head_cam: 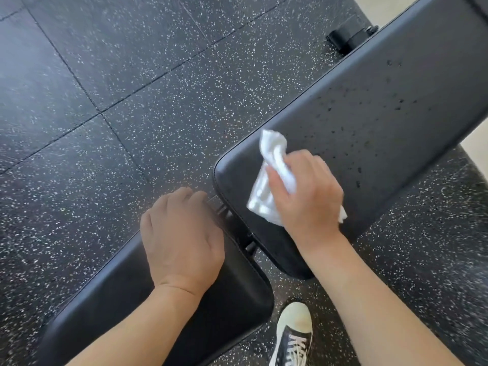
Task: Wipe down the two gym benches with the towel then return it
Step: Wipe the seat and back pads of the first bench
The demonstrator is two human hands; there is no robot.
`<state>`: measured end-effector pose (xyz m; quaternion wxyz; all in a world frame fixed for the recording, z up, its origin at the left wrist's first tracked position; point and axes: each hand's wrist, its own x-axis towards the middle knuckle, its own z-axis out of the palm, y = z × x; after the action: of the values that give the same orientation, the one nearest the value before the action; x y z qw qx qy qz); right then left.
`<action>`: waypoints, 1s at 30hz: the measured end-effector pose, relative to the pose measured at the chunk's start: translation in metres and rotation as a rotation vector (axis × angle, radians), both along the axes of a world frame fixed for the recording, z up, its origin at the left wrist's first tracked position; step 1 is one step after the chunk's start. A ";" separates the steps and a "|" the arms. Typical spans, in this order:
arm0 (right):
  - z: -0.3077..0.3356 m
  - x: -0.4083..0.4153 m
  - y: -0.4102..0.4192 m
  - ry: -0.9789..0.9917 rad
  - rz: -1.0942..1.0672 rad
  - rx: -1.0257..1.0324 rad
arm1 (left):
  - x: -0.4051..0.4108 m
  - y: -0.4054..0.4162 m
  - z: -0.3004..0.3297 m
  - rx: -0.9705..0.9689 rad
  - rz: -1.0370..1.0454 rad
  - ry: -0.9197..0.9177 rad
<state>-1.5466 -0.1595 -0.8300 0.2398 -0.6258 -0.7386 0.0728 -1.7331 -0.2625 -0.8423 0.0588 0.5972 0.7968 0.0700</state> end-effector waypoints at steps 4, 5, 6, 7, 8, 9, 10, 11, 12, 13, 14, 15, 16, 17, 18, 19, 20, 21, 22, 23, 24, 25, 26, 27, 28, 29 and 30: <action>0.008 -0.073 0.040 -0.009 0.053 -0.031 | 0.000 0.001 0.000 -0.012 -0.002 0.006; 0.009 -0.083 0.041 -0.024 0.087 -0.042 | 0.000 0.001 0.000 -0.013 -0.002 0.008; 0.010 -0.089 0.039 -0.033 0.120 -0.047 | 0.000 0.001 0.000 -0.011 -0.003 0.008; 0.011 -0.088 0.033 -0.029 0.148 -0.046 | 0.000 0.001 0.000 -0.008 -0.005 0.009; 0.011 -0.082 0.024 -0.015 0.179 -0.039 | 0.000 0.001 0.000 -0.003 -0.010 0.009; 0.010 -0.074 0.011 -0.013 0.225 -0.024 | -0.001 0.001 -0.001 0.000 -0.011 0.009; 0.008 -0.062 -0.006 -0.032 0.290 -0.003 | -0.001 0.000 -0.001 0.003 -0.009 0.009; 0.007 -0.047 -0.022 -0.072 0.368 0.019 | -0.001 0.000 -0.001 0.005 -0.008 0.010; 0.005 -0.031 -0.034 -0.107 0.443 0.037 | -0.001 0.000 -0.001 0.006 -0.008 0.012; 0.004 -0.012 -0.040 -0.122 0.493 0.059 | 0.000 0.000 -0.001 0.006 -0.006 0.012; 0.001 0.007 -0.039 -0.140 0.494 0.087 | 0.000 0.000 -0.001 0.006 -0.004 0.008; -0.002 0.025 -0.032 -0.172 0.438 0.115 | 0.000 0.000 -0.001 0.006 -0.003 0.004; -0.005 0.039 -0.020 -0.207 0.334 0.122 | 0.000 0.000 -0.001 0.006 -0.002 0.002; -0.005 0.047 -0.005 -0.222 0.200 0.095 | 0.000 0.000 -0.001 0.003 0.001 0.003; -0.005 0.049 0.010 -0.199 0.071 0.056 | 0.000 0.000 -0.001 -0.001 0.004 0.003; -0.003 0.044 0.024 -0.135 -0.027 0.033 | 0.000 0.000 0.000 -0.005 0.005 0.002; 0.000 0.033 0.037 -0.061 -0.081 0.027 | 0.001 0.001 0.002 -0.008 0.006 0.000; 0.003 0.017 0.049 -0.011 -0.105 0.026 | 0.002 0.001 0.003 -0.012 0.007 -0.002; 0.006 -0.002 0.059 0.011 -0.106 0.020 | 0.002 0.001 0.004 -0.015 0.009 -0.004; 0.008 -0.022 0.067 0.013 -0.088 0.011 | 0.002 0.002 0.005 -0.016 0.009 -0.005; 0.010 -0.040 0.072 -0.002 -0.052 -0.002 | 0.003 0.002 0.005 -0.017 0.009 -0.005; 0.010 -0.054 0.074 -0.030 -0.003 -0.019 | 0.003 0.002 0.005 -0.018 0.009 -0.004; 0.010 -0.065 0.072 -0.055 0.050 -0.039 | 0.003 0.002 0.005 -0.019 0.009 -0.002; 0.009 -0.071 0.066 -0.067 0.096 -0.049 | 0.003 0.003 0.005 -0.022 0.008 0.000; 0.009 -0.073 0.057 -0.053 0.131 -0.043 | 0.004 0.002 0.005 -0.025 0.008 0.003; 0.009 -0.070 0.044 -0.012 0.156 -0.030 | 0.004 0.002 0.005 -0.027 0.006 0.007; 0.008 -0.064 0.027 0.031 0.183 -0.018 | 0.003 0.002 0.005 -0.029 0.007 0.009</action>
<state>-1.6104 -0.1321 -0.8216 0.2380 -0.5567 -0.7882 0.1105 -1.7300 -0.2605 -0.8375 0.0635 0.5940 0.8000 0.0558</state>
